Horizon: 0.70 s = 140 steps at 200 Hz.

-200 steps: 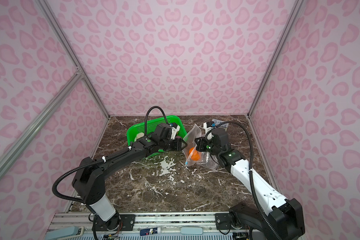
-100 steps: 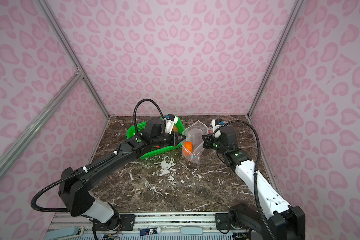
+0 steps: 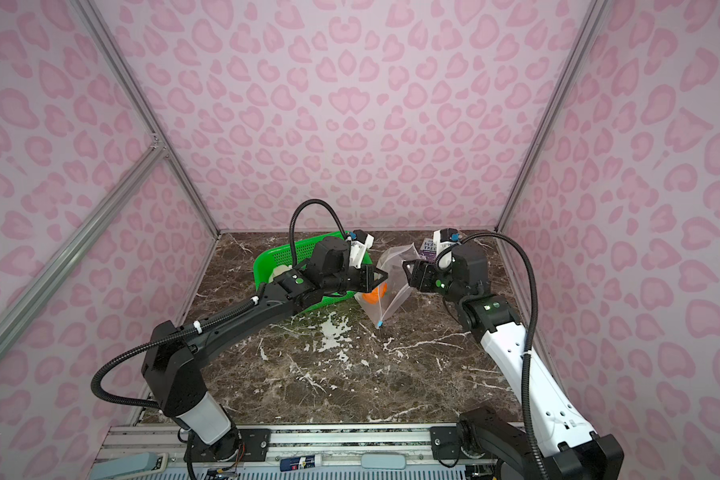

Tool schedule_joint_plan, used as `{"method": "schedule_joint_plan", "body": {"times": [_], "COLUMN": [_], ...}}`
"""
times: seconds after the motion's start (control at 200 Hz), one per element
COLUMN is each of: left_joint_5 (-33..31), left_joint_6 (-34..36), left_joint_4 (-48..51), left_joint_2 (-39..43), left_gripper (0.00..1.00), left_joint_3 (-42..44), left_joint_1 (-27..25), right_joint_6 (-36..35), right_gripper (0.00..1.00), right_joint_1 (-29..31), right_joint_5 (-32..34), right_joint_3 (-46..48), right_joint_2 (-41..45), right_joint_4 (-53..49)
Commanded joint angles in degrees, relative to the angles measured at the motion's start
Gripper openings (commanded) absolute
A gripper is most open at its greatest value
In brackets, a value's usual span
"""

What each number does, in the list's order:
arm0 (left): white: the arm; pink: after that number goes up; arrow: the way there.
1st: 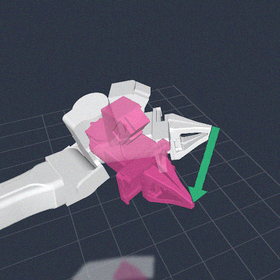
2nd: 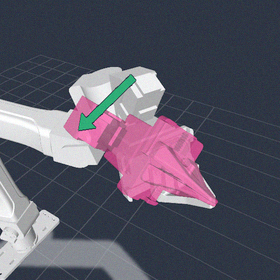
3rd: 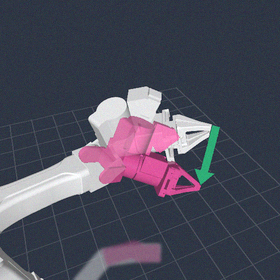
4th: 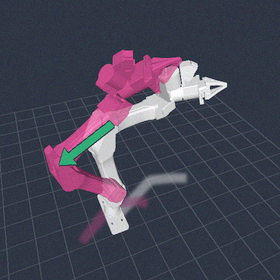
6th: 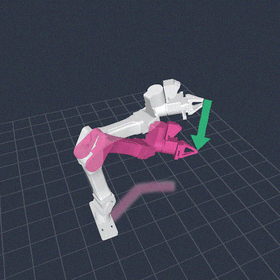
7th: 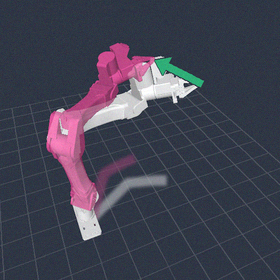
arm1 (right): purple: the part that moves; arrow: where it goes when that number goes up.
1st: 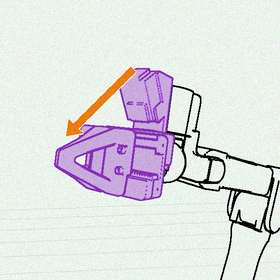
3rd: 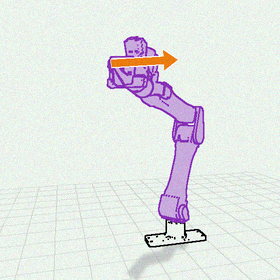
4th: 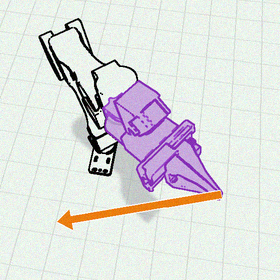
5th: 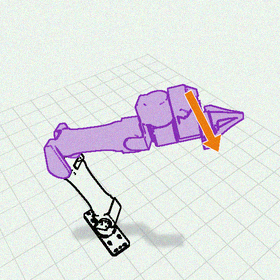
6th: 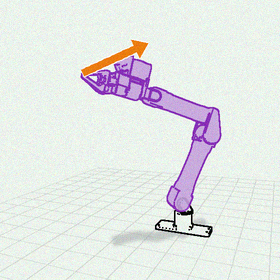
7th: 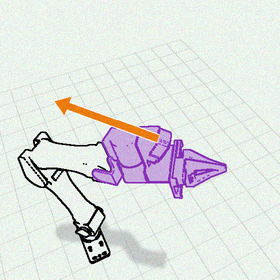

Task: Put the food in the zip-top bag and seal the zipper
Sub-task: 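Release the pumpkin into the bag with the left gripper while the right holds it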

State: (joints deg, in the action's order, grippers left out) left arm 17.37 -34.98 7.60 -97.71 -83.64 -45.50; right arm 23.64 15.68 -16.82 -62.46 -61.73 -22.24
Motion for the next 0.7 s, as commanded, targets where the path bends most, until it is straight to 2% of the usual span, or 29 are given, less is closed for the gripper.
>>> {"method": "schedule_joint_plan", "body": {"times": [0.0,0.17,0.395,0.515,0.695], "left_joint_5": [-1.72,-2.25,-2.6,-2.73,-3.39], "left_joint_6": [-1.59,-1.5,-1.8,-1.69,-1.67], "left_joint_4": [-1.74,-2.03,-2.85,-3.11,-3.69], "left_joint_2": [-1.06,-0.75,0.5,0.83,1.46], "left_gripper": [0.04,0.03,0.04,0.03,0.04], "left_joint_3": [-1.89,-2.2,-0.49,0.28,1.45], "left_joint_1": [-0.04,-0.16,-0.43,-0.52,-0.47], "right_joint_6": [-1.76,-0.58,5.16,5.55,5.95], "right_gripper": [0.74,0.74,0.7,0.62,0.41], "right_joint_1": [1.57,5.9,6.07,5.98,3.96], "right_joint_5": [9.42,14.59,11.29,10.84,10.78], "right_joint_3": [-1.95,-2.87,-0.3,-1.41,-0.12], "right_joint_2": [0.65,-0.89,-5.14,-7.44,-6.09], "right_joint_4": [-7.2,-8.49,-2.21,-3.84,-5.86]}}
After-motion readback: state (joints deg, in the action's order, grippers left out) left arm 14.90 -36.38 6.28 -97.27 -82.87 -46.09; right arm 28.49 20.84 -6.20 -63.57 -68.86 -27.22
